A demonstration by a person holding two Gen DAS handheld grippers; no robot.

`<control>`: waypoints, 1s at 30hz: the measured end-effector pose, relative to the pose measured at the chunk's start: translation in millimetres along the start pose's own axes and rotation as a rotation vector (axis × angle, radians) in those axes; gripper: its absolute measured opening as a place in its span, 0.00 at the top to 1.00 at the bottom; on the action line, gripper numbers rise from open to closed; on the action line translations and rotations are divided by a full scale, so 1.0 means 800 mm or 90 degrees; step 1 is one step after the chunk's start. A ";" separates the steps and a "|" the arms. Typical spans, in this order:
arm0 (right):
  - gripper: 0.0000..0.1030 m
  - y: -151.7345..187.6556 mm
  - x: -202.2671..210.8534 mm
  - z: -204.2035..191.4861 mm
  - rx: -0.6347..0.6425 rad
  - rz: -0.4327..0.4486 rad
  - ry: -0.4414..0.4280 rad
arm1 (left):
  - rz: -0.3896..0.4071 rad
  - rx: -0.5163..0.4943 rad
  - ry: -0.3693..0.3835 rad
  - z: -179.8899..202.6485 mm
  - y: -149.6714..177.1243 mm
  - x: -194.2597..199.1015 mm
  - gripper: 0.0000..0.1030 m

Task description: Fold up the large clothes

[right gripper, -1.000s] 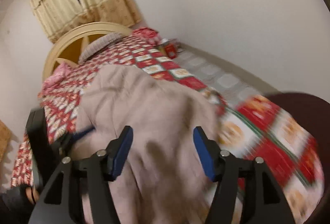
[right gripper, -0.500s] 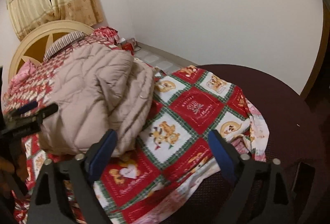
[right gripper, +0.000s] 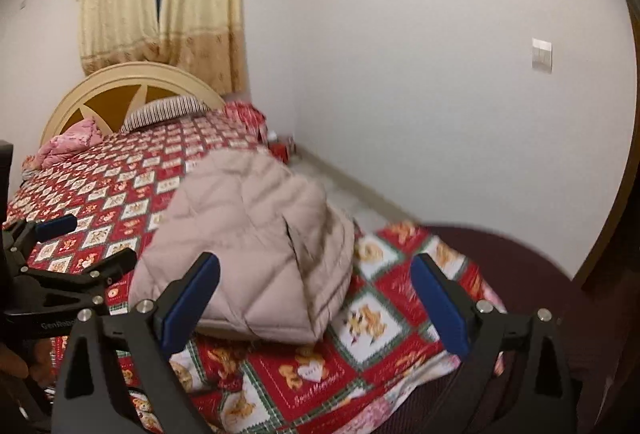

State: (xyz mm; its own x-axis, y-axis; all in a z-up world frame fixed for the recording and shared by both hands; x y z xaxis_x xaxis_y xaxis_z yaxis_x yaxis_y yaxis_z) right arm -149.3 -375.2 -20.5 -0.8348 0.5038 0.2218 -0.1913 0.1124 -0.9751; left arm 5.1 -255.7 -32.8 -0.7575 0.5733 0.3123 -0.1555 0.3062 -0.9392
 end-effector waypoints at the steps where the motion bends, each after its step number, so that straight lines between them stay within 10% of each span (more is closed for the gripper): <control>1: 0.00 -0.003 0.003 -0.002 0.005 0.012 0.002 | 0.004 -0.002 -0.010 -0.002 -0.002 0.004 0.01; 30: 0.00 -0.064 0.073 -0.034 0.011 0.203 0.001 | 0.158 0.014 -0.077 -0.017 -0.057 0.099 0.01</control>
State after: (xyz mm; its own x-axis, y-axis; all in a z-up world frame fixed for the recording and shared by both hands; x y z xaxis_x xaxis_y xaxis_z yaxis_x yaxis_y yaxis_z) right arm -174.3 -328.2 42.3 -0.8530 0.5132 -0.0949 0.0711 -0.0660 -0.9953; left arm -39.0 -213.7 36.9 -0.8442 0.5334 0.0540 0.0316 0.1501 -0.9882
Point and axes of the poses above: each gripper's, at about its wrist camera, not at the fingertips, and x roughly against the way its jaws point, z to its right, y to its underside, the point moved 3 cm from there along -x, roughly the way its jaws point, and after that the axes turned 13 degrees about z, right-handed, at the moved point
